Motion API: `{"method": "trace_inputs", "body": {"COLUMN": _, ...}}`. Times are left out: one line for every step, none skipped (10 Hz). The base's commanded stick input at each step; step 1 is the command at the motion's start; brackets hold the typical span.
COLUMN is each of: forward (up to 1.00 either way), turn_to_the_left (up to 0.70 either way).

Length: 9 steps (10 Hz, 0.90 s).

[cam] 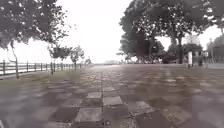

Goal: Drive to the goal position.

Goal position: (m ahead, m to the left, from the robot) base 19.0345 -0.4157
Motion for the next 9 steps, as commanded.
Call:
{"method": "trace_inputs", "body": {"forward": 0.70, "turn_to_the_left": 0.00}}
{"method": "trace_inputs", "body": {"forward": 0.70, "turn_to_the_left": 0.00}}
{"method": "trace_inputs", "body": {"forward": 0.70, "turn_to_the_left": 0.00}}
{"method": "trace_inputs", "body": {"forward": 0.70, "turn_to_the_left": 0.00}}
{"method": "trace_inputs", "body": {"forward": 0.70, "turn_to_the_left": 0.00}}
{"method": "trace_inputs", "body": {"forward": 0.70, "turn_to_the_left": 0.00}}
{"method": "trace_inputs", "body": {"forward": 0.70, "turn_to_the_left": 0.00}}
{"method": "trace_inputs", "body": {"forward": 0.70, "turn_to_the_left": 0.00}}
{"method": "trace_inputs", "body": {"forward": 0.70, "turn_to_the_left": 0.00}}
